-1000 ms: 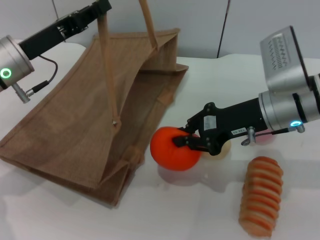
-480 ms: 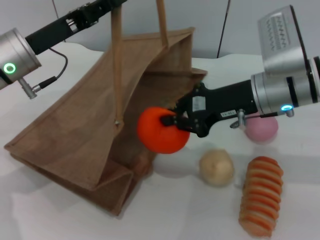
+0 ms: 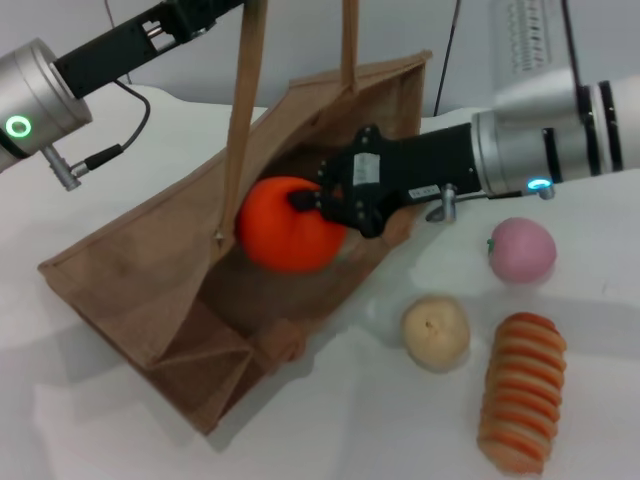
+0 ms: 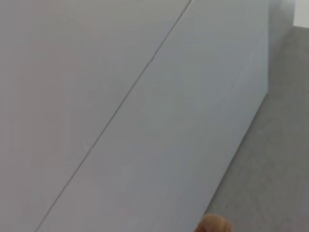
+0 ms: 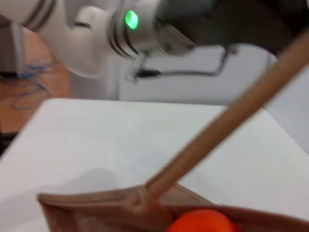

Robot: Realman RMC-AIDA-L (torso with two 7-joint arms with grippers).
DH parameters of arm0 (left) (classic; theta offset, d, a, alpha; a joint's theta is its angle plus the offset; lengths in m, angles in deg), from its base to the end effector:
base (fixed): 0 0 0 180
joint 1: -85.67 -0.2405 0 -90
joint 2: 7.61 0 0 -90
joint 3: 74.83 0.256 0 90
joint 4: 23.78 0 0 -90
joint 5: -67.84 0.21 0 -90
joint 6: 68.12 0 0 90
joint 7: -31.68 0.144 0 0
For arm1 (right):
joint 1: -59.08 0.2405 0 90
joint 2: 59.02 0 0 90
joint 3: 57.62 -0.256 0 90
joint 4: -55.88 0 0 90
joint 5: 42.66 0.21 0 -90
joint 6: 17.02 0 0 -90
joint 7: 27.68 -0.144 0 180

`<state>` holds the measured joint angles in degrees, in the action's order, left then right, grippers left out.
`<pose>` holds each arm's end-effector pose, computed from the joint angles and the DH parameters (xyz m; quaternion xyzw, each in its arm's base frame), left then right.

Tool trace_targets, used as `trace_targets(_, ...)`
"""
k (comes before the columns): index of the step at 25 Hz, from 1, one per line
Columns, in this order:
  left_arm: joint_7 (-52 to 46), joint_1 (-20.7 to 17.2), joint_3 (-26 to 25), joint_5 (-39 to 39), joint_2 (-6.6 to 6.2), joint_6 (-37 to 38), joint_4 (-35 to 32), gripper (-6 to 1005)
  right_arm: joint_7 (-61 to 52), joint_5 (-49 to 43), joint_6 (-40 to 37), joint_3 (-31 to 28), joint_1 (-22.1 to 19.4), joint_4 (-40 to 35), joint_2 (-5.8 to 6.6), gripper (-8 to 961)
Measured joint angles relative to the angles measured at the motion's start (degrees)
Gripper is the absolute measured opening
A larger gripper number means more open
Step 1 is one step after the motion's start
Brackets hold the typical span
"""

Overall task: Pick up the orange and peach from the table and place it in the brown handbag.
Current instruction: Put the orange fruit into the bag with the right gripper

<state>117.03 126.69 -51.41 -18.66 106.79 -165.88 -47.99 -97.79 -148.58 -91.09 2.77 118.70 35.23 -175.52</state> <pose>-0.1961 0.3808 0.0686 -0.7876 -0.2907 -0.5351 0.0937 0.1112 0.4100 -0.0643 -0.9851 -0.0217 0.1620 0.0529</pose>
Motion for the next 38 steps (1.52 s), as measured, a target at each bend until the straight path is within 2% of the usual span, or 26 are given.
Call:
trace_targets(4, -0.86, 0.54, -0.23, -0.11, -0.09, -1.90, 0.00, 123, 0.04, 2.57, 5.40, 3.69, 0.32, 0.54, -0.23, 69)
trace_targets(11, -1.76, 0.72, -0.33, -2.08, -0.27, -5.70, 0.00, 123, 0.05, 13.58, 15.20, 16.25, 0.38, 0.99, -0.47, 62)
trace_targets(23, -2.54, 0.12, -0.49, -6.07, -0.29, -10.62, 0.23, 123, 0.13, 29.40, 30.85, 36.24, -0.53, -0.51, -0.57, 146)
trace_targets(28, -2.75, -0.72, -2.39, -6.78, -0.39, -11.36, 0.32, 123, 0.44, 32.06, 31.99, 40.20, -2.57, -4.00, -0.50, 182)
trace_targets(36, -2.06, -2.99, -7.16, -6.65, -0.41, -10.20, 0.39, 123, 1.80, 33.07, 28.17, 40.50, -4.93, -6.33, -0.21, 238)
trace_targets(38, -1.73, -3.61, -8.30, -6.66, -0.35, -8.87, 0.39, 123, 2.82, 34.68, 25.02, 40.25, -5.44, -6.36, 0.04, 336)
